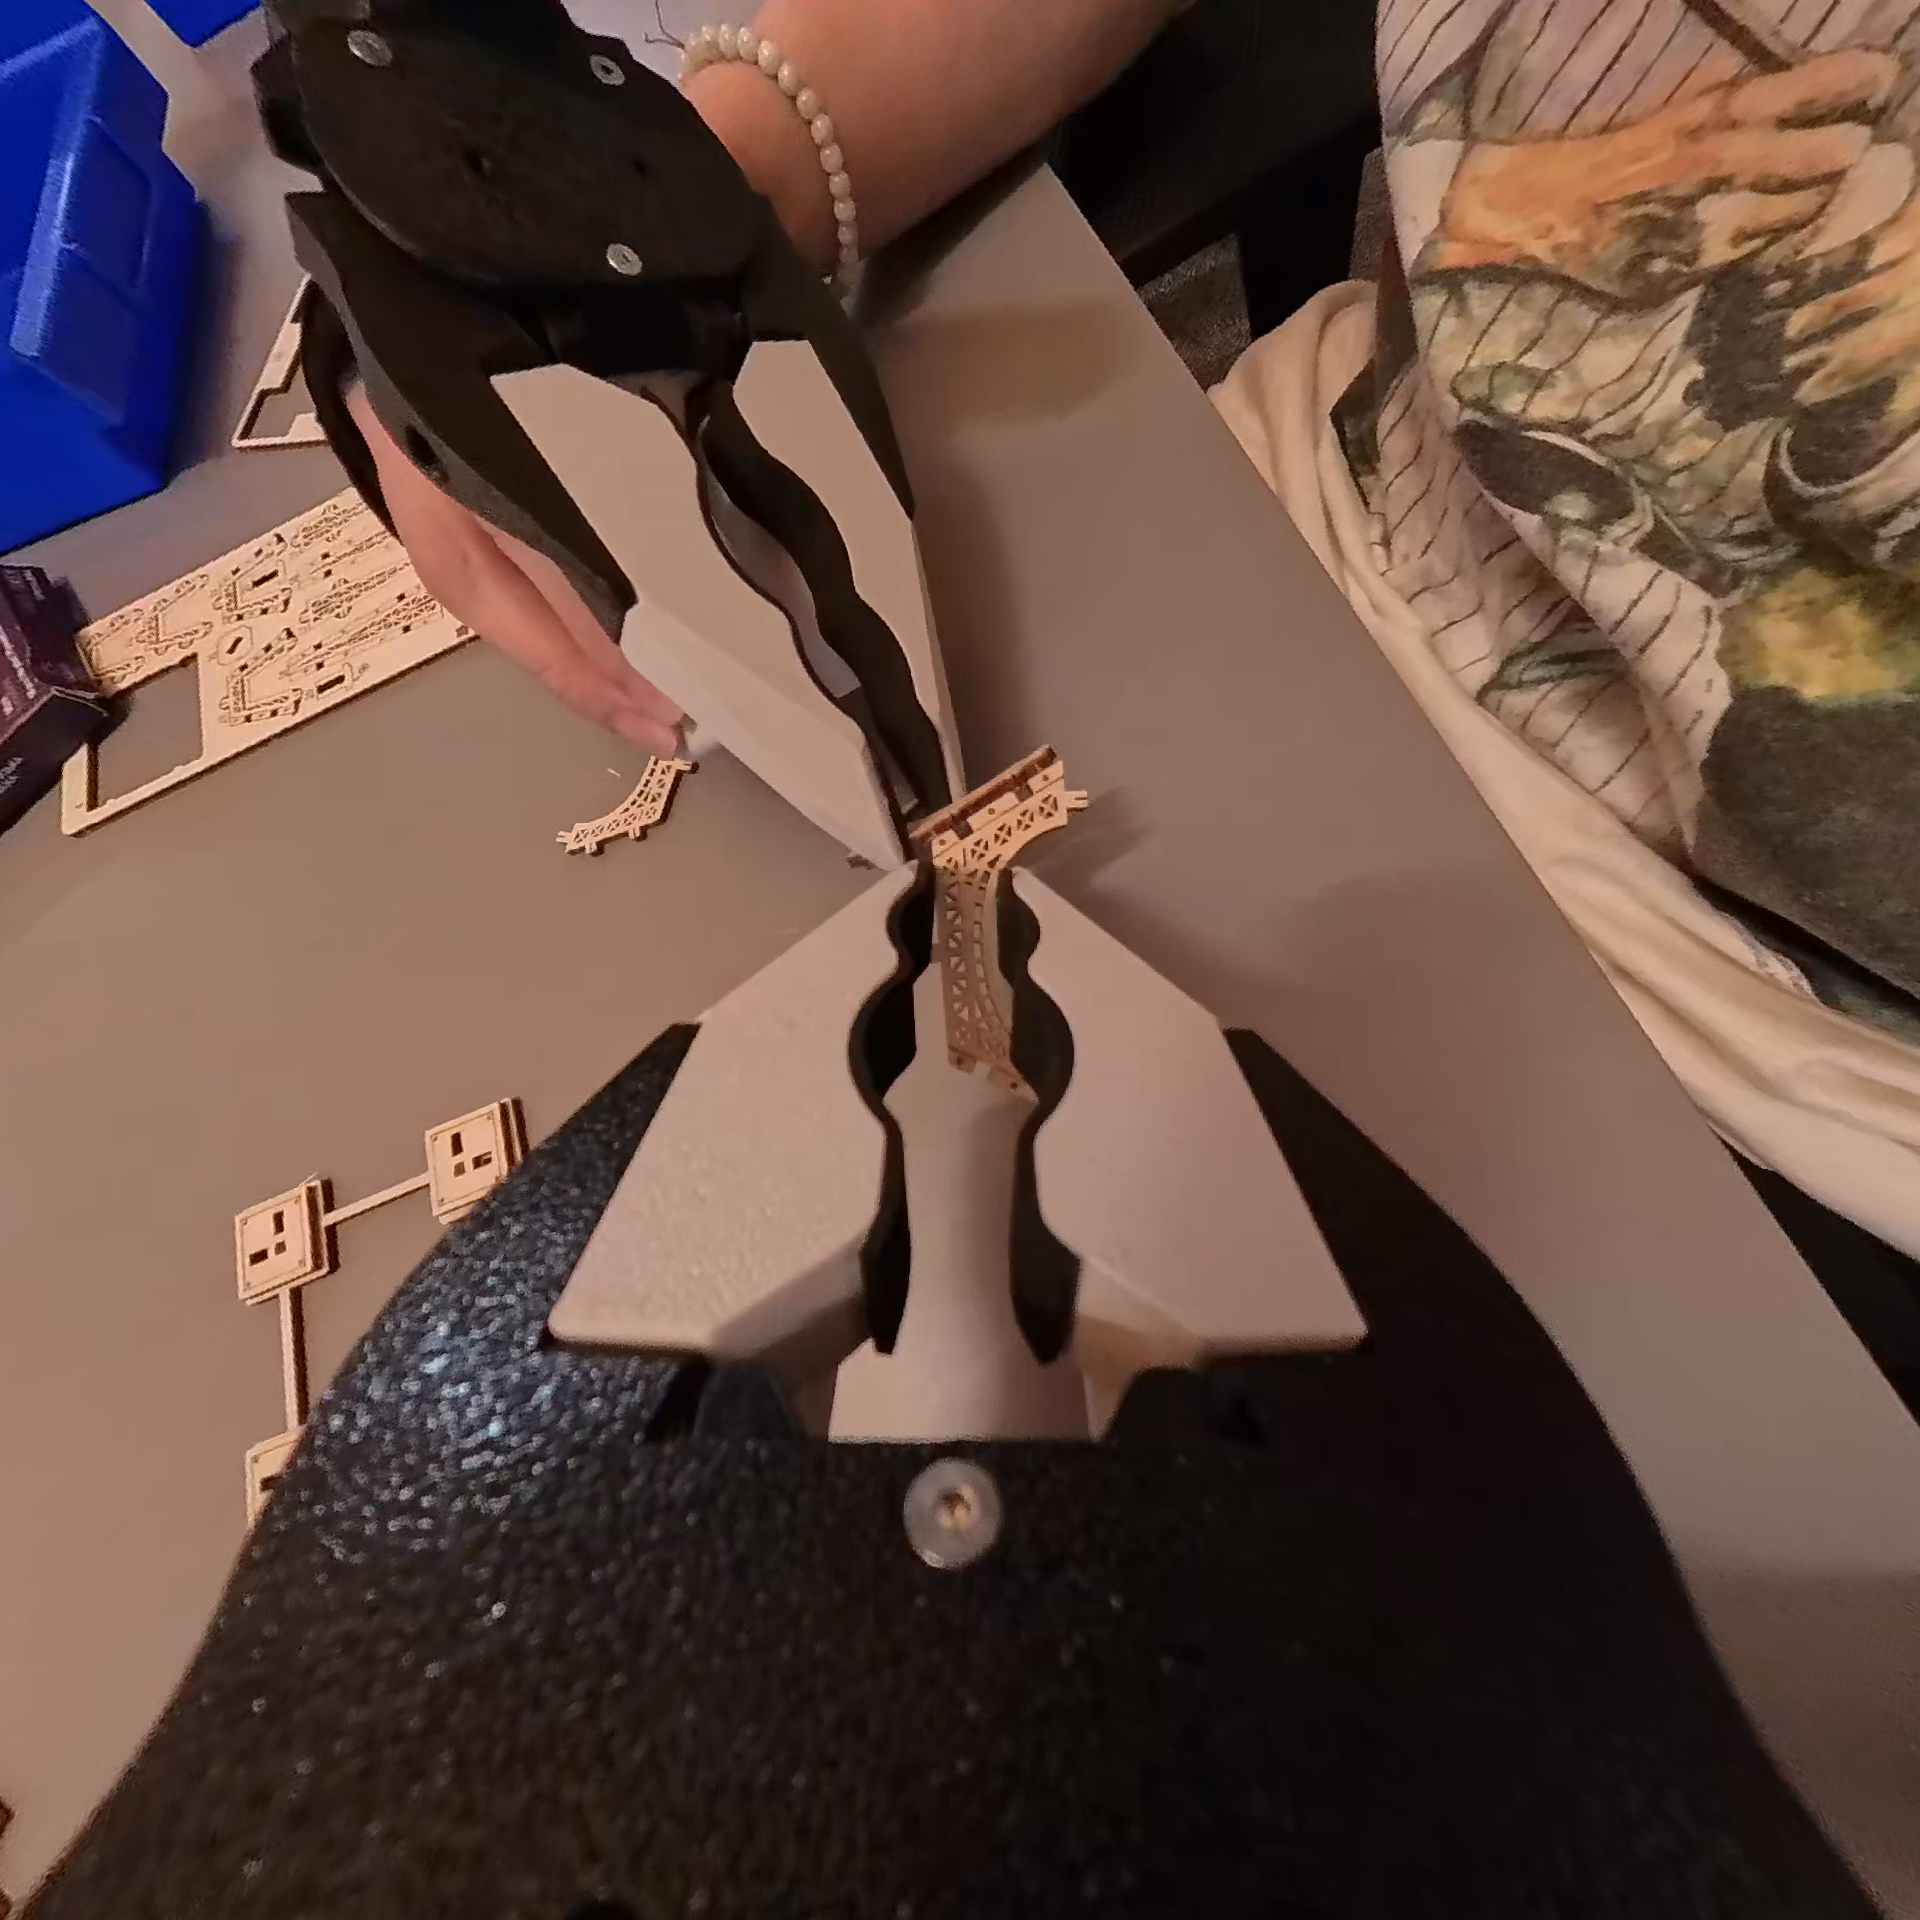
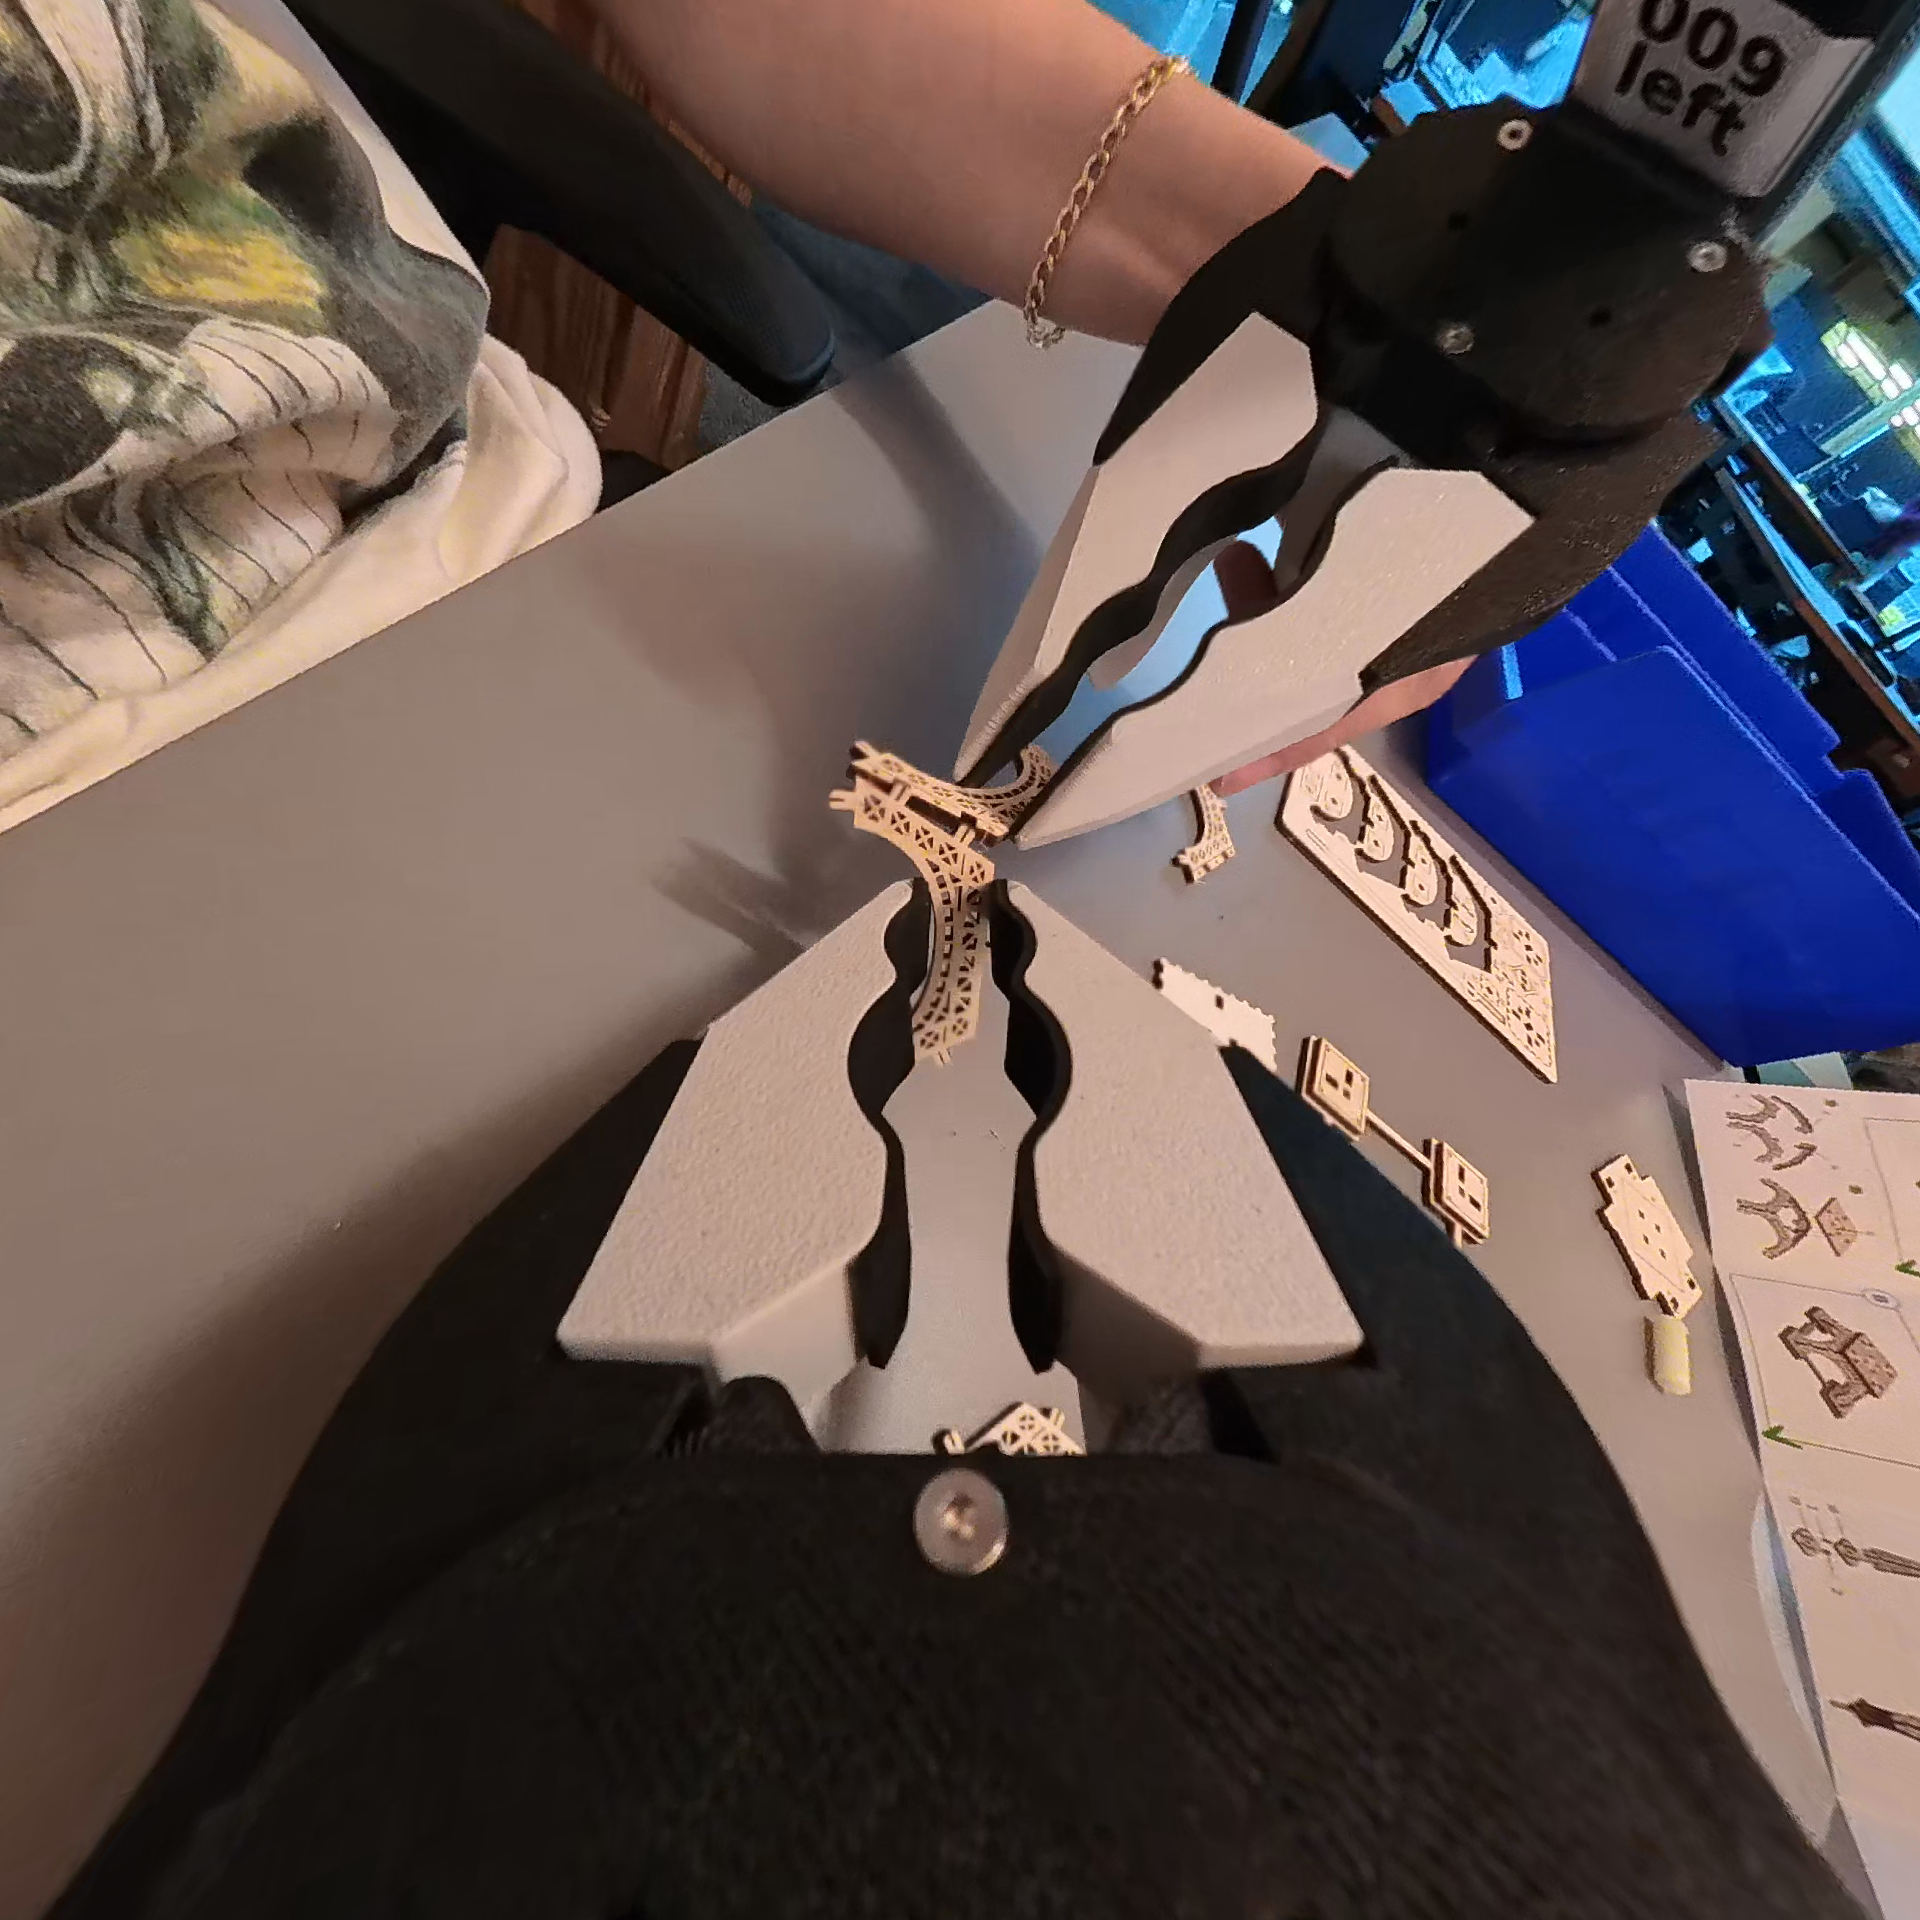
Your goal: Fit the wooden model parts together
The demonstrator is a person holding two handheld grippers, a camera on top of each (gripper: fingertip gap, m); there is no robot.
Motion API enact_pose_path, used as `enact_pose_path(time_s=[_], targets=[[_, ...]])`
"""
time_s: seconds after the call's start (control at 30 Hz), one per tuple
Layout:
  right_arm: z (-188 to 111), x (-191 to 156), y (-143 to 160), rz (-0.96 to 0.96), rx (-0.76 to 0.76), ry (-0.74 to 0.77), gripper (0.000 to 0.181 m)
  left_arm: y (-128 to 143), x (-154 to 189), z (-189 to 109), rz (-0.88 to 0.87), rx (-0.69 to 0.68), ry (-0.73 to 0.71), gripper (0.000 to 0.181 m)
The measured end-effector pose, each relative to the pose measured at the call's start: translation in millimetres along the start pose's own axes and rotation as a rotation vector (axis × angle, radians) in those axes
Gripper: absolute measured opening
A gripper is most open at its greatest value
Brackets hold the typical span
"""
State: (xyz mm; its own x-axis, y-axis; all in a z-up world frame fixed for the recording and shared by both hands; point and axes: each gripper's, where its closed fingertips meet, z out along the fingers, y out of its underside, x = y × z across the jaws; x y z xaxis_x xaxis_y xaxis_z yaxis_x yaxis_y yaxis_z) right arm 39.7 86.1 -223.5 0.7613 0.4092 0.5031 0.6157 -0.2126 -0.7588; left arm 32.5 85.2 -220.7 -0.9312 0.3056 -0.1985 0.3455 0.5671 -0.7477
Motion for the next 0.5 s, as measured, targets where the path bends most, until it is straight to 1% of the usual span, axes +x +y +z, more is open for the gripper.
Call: enact_pose_path(time_s=[0.27, 0.5], targets=[[0, 8, 7, -0.028, -0.049, 0.035, 0.009, 4, -6, 1, -0.032, -0.020, -0.046, 0.008], [4, 11, 10, -0.129, -0.141, 0.061, 0.009, 12, -2, 1, -0.064, -0.056, -0.044, 0.009]])
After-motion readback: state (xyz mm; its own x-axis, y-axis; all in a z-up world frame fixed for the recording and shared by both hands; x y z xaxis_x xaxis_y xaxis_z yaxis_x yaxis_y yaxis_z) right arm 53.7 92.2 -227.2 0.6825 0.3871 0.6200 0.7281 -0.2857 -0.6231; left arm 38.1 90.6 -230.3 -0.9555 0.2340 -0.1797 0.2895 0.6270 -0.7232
